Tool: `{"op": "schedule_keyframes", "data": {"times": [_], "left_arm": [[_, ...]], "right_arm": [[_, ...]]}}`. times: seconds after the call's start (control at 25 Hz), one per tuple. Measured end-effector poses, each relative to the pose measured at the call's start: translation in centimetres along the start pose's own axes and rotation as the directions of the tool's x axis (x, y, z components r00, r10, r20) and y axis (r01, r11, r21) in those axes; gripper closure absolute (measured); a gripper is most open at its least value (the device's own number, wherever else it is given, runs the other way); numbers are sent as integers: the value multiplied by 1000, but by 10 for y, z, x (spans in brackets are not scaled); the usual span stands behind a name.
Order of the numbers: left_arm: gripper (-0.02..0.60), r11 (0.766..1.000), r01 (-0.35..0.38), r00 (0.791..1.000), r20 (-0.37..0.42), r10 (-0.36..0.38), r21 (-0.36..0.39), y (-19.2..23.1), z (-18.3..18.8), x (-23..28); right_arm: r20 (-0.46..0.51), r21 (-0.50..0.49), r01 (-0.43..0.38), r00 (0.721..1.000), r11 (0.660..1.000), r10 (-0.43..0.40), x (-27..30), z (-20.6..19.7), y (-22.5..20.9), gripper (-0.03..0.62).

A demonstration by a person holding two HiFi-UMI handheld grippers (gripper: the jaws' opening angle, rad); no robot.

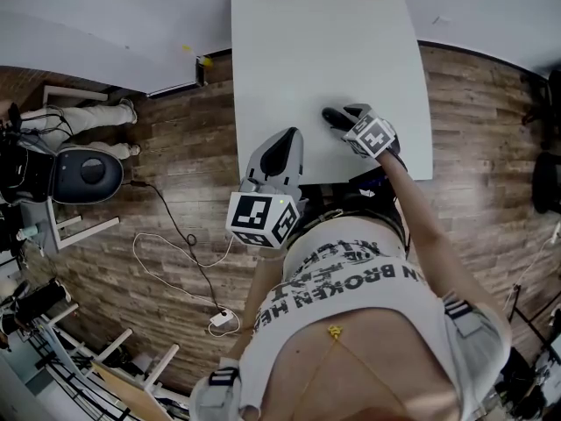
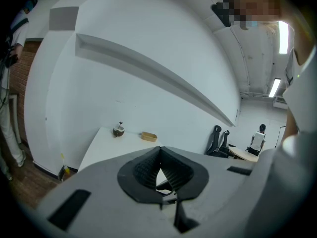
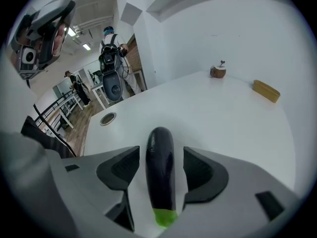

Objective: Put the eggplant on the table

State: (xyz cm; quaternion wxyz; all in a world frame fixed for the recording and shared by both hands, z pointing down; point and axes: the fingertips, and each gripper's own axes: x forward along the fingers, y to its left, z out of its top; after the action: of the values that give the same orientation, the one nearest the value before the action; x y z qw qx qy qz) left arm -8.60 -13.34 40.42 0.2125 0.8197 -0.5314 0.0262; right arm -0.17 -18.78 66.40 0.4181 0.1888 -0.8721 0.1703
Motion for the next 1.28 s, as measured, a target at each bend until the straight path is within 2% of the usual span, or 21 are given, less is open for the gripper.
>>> {"op": "schedule_keyframes", "data": {"times": [1.04, 1.28], "left_arm": [[583, 998, 56, 998, -1, -56, 18, -15, -2, -6], [583, 997, 69, 998, -8, -69, 20, -16, -3, -4]], "right_arm": [[-20, -109, -31, 999, 994, 29, -26, 16, 17, 342], [-23, -100, -34, 999, 994, 31, -30, 15, 17, 342]]}}
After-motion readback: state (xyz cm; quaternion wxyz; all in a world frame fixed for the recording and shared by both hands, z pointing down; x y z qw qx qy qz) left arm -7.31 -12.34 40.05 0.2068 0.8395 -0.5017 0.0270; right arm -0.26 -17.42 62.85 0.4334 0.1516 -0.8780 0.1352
